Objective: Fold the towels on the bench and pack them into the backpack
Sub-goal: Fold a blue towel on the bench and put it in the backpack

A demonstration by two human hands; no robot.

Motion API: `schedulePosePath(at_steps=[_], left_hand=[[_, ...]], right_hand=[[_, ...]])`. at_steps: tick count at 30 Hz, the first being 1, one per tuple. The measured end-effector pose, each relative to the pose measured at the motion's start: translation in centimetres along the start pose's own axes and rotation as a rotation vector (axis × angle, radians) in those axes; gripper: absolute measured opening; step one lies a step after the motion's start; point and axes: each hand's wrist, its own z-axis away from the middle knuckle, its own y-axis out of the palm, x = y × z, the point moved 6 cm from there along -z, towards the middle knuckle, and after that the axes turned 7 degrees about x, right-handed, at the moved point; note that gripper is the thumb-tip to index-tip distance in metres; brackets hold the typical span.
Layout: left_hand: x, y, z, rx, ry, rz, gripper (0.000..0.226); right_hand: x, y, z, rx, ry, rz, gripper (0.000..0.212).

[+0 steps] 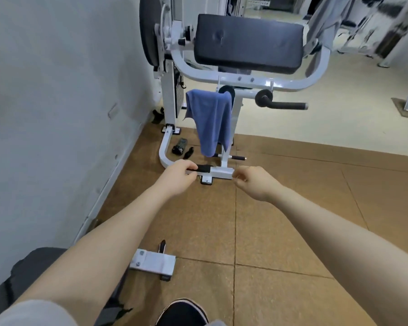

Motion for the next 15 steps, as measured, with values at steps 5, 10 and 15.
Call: schedulePosePath(at_steps=[5, 10, 15], left_hand=[[-1.3, -0.9, -8.6, -0.002, 0.007, -0.006, 0.032], [-1.8, -3.3, -20.2, -0.068, 0.035, 0.008, 0.031], [-1.6, -8.0, -31.7, -0.141, 0.01, 0.038, 0.031]], right_hand=[[-2.9, -3.8, -6.8, -0.015, -0.026, -0.038, 0.028], [-5.8, -8.6, -16.7, -0.053, -0.038, -0.019, 0.024], [-7.0, -14.4, -28.7, -0.023, -0.063, -0.003, 0.026]])
